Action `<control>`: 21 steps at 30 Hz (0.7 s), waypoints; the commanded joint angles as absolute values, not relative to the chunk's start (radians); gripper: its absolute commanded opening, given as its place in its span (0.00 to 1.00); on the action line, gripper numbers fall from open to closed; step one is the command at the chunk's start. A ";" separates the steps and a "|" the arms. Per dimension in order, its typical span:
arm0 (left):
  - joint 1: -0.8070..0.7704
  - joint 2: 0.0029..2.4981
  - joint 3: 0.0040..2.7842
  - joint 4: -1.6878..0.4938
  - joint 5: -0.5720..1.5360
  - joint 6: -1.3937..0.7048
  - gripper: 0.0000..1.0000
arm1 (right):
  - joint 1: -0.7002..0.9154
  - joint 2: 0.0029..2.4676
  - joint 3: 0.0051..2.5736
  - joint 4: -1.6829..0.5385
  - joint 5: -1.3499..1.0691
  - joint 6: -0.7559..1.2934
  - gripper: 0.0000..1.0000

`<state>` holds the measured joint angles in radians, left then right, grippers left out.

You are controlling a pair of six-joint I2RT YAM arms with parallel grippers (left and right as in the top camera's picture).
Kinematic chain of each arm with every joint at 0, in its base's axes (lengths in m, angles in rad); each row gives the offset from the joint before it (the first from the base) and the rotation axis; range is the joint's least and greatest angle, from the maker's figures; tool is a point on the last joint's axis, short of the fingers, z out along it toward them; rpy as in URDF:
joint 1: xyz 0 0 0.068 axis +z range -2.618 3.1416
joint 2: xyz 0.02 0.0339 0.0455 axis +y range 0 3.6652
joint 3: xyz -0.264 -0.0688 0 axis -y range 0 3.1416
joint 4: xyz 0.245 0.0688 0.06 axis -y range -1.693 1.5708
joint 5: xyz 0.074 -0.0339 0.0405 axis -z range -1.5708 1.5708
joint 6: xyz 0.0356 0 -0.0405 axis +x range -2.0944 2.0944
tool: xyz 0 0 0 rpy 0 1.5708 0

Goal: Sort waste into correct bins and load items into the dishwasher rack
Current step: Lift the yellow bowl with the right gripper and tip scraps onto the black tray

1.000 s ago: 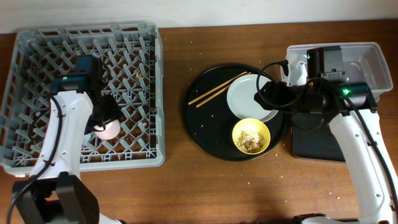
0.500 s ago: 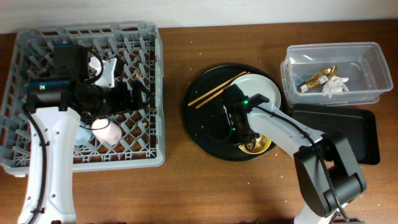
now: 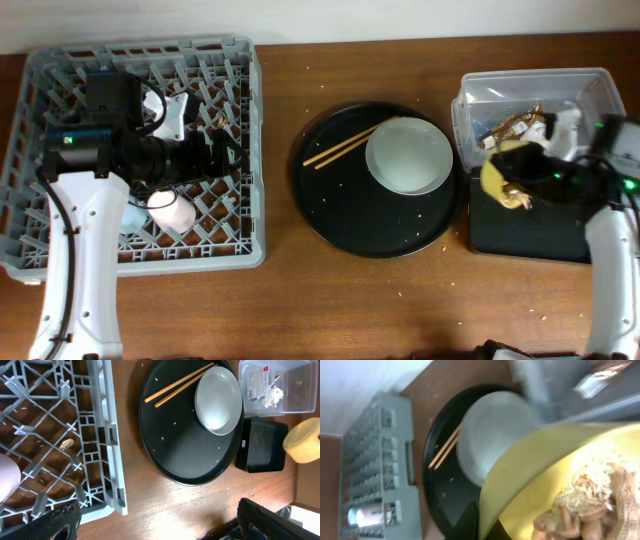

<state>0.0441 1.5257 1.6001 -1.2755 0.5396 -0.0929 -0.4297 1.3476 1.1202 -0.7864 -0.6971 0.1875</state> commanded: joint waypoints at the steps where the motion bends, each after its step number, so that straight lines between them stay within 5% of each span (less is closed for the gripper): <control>1: 0.042 1.516 1.611 -1.276 0.550 -0.070 0.99 | -0.608 1.349 0.951 -0.650 -0.842 0.146 0.04; 5: 0.042 1.516 1.611 -1.276 0.550 -0.070 0.99 | -0.715 1.349 0.746 -0.313 -1.015 0.134 0.04; 9: 0.042 1.516 1.611 -1.276 0.550 -0.070 0.99 | -0.715 1.350 0.710 -0.208 -1.268 0.022 0.04; 15: 0.042 1.516 1.611 -1.276 0.550 -0.070 0.99 | -0.739 1.355 0.710 -0.273 -1.048 0.180 0.04; 17: 0.042 1.516 1.611 -1.276 0.550 -0.070 0.99 | -0.796 1.366 0.710 -0.264 -1.132 0.197 0.04; 18: 0.042 1.516 1.611 -1.276 0.550 -0.070 0.99 | -0.833 1.366 0.710 -0.233 -1.367 0.078 0.05; 21: 0.042 1.516 1.611 -1.276 0.550 -0.070 0.99 | -0.873 1.383 0.708 -0.274 -1.200 0.168 0.04</control>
<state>0.0441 1.5257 1.6001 -1.2751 0.5396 -0.0929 -0.8593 1.3701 0.7113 -0.2558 -1.2713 0.1318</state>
